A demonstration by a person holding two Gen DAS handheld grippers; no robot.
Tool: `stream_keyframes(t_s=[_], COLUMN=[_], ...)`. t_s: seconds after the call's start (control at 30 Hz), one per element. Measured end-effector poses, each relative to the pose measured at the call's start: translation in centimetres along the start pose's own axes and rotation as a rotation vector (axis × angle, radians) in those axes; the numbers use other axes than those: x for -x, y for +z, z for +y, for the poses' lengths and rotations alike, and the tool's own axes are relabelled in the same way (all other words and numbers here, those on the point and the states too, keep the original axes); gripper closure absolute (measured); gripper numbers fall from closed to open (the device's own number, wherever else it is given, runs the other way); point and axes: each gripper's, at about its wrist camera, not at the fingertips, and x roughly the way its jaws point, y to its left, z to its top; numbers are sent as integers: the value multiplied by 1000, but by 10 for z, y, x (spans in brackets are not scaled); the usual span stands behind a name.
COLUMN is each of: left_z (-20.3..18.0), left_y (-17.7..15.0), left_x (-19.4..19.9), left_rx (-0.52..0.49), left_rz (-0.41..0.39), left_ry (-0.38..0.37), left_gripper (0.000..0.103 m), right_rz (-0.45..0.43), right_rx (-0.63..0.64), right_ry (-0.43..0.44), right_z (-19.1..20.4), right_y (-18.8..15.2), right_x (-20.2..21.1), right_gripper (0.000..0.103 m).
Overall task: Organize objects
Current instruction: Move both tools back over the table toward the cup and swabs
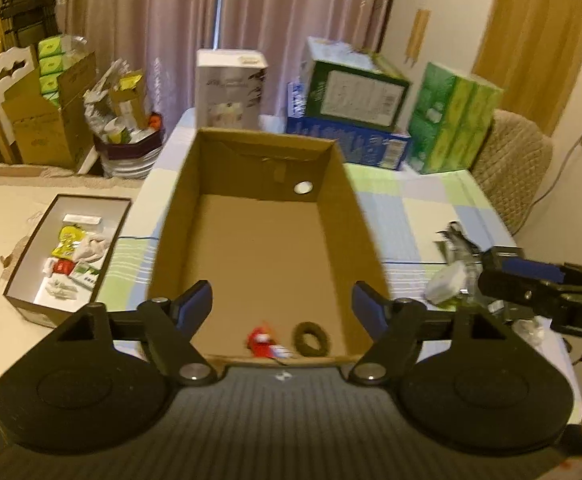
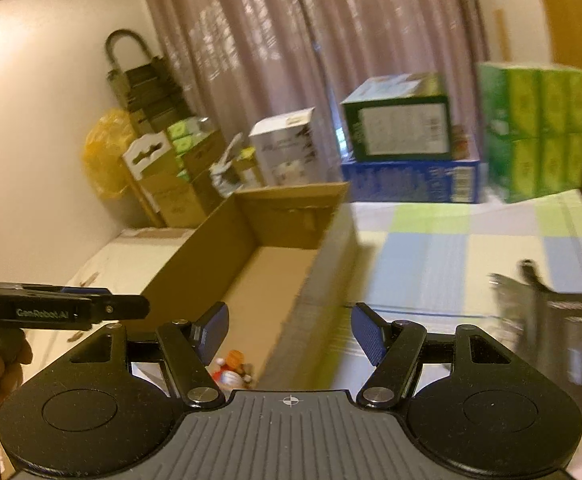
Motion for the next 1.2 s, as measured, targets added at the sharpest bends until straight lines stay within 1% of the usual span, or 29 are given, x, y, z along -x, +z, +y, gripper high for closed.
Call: stream_keyframes(t_s=[0.07, 0.13, 0.17, 0.2, 0.23, 0.3, 0.4, 0.53, 0.7, 0.8, 0.9, 1.13, 1.2], left_z=[-15, -29, -36, -42, -49, -64, -88, -120, -156, -172, -181, -201, -207], left_y=[-2, -5, -7, -8, -9, -13, -19, -29, -45, -56, -65, -73, -75], left_x=[10, 20, 25, 30, 35, 44, 58, 70, 74, 79, 81, 74, 69], left_rx=[-16, -27, -31, -30, -26, -42, -95, -156, -201, -217, -218, -238, -247], left_rz=[-23, -46, -57, -64, -70, -79, -86, -96, -90, -87, -70, -37, -10], left_ry=[-23, -49, -68, -88, -110, -140, -165, -204, -245, -245, -240, -200, -197], left_gripper=[23, 19, 18, 16, 11, 8, 5, 1, 1, 1, 1, 1, 1], right_rz=[-12, -28, -32, -32, -30, -38, -67, -73, -92, -101, -113, -123, -128], right_rx=[-9, -26, -39, -53, -70, -111, -163, -209, -242, -258, -280, -316, -338], right_ry=[-40, -86, -110, -132, -156, -202, -251, -312, -388, -410, -409, -373, -367], right_z=[-5, -11, -16, -21, -27, -37, -50, -67, -85, -95, -106, -128, -136], right_y=[-7, -15, -18, -22, -26, -35, -54, -77, -100, -107, -113, -126, -128], right_x=[20, 40, 50, 58, 66, 85, 115, 151, 196, 214, 226, 231, 229], right_gripper=[38, 38, 38, 38, 38, 38, 37, 37, 37, 37, 37, 37, 37])
